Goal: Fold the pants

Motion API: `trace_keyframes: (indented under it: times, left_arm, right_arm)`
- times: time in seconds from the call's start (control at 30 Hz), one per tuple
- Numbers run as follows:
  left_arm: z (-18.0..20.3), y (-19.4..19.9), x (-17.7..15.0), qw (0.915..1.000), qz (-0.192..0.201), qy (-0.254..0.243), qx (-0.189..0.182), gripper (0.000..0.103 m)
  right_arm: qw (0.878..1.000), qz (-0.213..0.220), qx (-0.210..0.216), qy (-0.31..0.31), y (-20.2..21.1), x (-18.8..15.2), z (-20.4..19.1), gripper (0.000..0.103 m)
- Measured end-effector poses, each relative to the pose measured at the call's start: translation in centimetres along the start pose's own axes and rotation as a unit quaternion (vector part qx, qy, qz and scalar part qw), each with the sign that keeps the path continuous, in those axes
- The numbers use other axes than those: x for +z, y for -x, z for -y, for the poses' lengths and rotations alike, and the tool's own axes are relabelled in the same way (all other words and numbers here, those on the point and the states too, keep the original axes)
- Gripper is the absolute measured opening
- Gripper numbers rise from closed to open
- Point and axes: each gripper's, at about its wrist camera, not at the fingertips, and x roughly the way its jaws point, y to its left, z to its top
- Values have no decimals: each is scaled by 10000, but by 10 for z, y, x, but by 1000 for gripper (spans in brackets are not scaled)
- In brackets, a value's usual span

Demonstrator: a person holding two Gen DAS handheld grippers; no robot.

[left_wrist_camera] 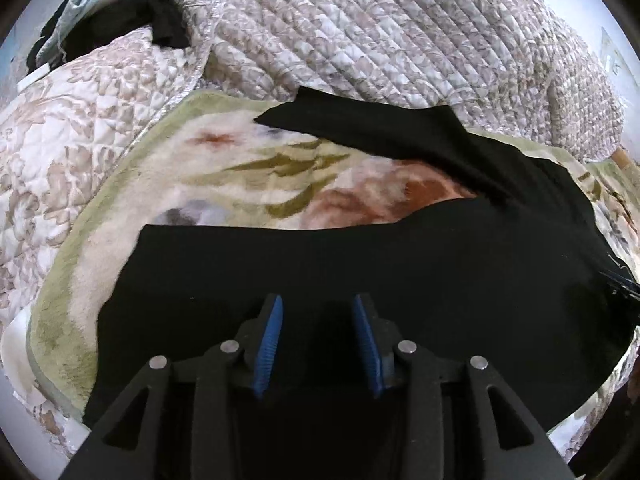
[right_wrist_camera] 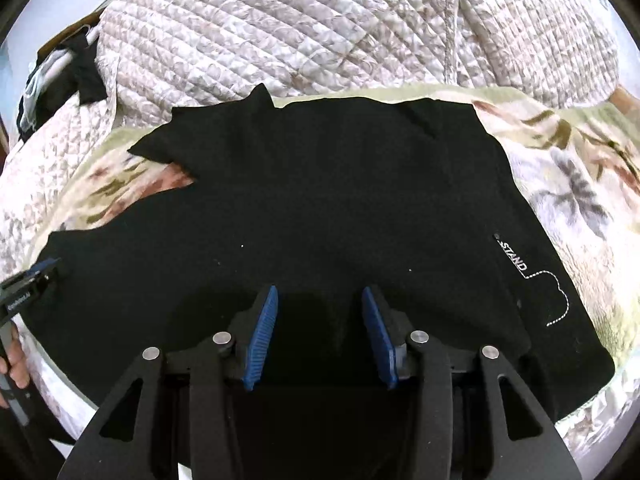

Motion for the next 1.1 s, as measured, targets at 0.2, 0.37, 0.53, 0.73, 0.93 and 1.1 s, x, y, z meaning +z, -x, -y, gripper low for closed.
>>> trace_keyframes:
  times: [0.2, 0.37, 0.53, 0.73, 0.93, 1.1]
  left_arm:
    - [16, -7, -1, 9998, -45, -160, -105, 49]
    - [24, -13, -4, 9995, -83, -301, -46, 52]
    - [22, -12, -3, 9997, -49, -247, -65, 52]
    - [14, -12, 0, 9999, 5, -138, 96, 52]
    - [-15, -16, 2, 9992, 26, 224, 336, 52]
    - [-10, -13, 5, 9996, -66, 146, 215, 53]
  right_arm:
    - [9995, 26, 231, 209, -4, 1, -13, 50]
    - [9997, -131, 154, 167, -15, -1, -14, 53]
    - [9996, -11, 250, 152, -10, 1, -16, 53]
    - [9997, -89, 209, 116, -13, 0, -14, 53]
    - [9998, -137, 131, -5, -12, -2, -6, 53]
    - [9996, -83, 241, -132, -5, 2, -3, 53]
